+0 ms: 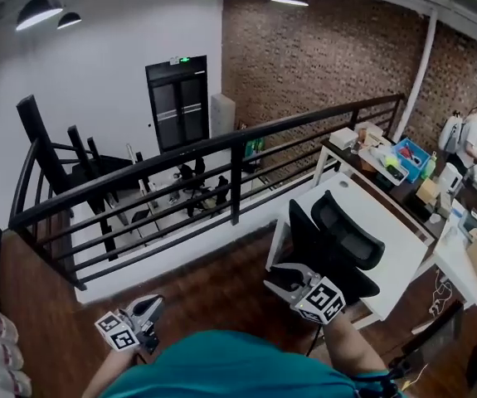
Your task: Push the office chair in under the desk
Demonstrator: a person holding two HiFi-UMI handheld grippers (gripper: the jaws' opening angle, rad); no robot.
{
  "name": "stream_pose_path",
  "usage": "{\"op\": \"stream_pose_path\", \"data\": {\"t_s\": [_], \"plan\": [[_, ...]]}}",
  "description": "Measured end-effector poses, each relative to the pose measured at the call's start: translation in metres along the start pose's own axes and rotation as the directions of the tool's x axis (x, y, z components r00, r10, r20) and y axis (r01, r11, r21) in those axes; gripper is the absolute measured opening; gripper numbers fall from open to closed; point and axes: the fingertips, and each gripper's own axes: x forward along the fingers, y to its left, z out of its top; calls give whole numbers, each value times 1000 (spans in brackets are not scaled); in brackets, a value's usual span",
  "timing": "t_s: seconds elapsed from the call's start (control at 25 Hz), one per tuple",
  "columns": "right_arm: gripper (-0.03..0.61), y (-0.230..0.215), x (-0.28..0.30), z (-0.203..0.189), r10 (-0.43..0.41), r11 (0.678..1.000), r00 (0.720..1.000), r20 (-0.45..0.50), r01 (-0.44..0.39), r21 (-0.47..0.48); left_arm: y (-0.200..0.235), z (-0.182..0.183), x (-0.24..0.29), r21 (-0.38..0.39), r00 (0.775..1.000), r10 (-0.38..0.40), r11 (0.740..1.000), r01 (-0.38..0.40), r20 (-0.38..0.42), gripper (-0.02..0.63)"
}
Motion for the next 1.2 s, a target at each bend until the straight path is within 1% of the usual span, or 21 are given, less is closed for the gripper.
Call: {"op": "stream_pose_path", "data": {"t_s": [0.04, 0.12, 0.24, 0.36, 0.6, 0.72, 0.84, 1.0, 1.12, 1.2], "plan": [[111, 18, 14, 9, 16, 999, 999, 40, -17, 31, -5, 3, -24, 8, 1000, 21, 1000, -21, -2, 26], [61, 57, 39, 26, 45, 995, 994, 104, -53, 81, -15, 11, -73, 26, 997, 75, 997, -75, -6, 26], [12, 115, 72, 53, 82, 987, 984, 160, -103, 126, -36, 29, -142, 23, 990, 142, 990, -143, 16, 25], [0, 174, 94, 82, 141, 972, 971, 195, -173, 161, -65, 45, -196, 20, 984, 173, 985, -173, 33, 26], [0, 262, 101, 114, 256, 948, 951, 173, -282, 150, -119, 59, -257, 16, 974, 207, 978, -209, 95, 26], [0, 287, 94, 122, 289, 940, 941, 178, -315, 134, -142, 61, -272, 19, 969, 217, 975, -221, 120, 26], [0, 299, 71, 122, 303, 938, 936, 181, -326, 118, -165, 47, -269, 28, 969, 218, 975, -222, 114, 25], [0, 313, 19, 114, 309, 935, 933, 183, -334, 122, -211, 28, -252, 40, 975, 202, 978, -207, 94, 26], [0, 327, -30, 103, 316, 930, 932, 177, -341, 134, -256, 12, -238, 46, 977, 195, 979, -199, 87, 26], [0, 339, -65, 93, 328, 926, 931, 162, -350, 139, -291, -4, -231, 33, 975, 199, 979, -203, 97, 26]]}}
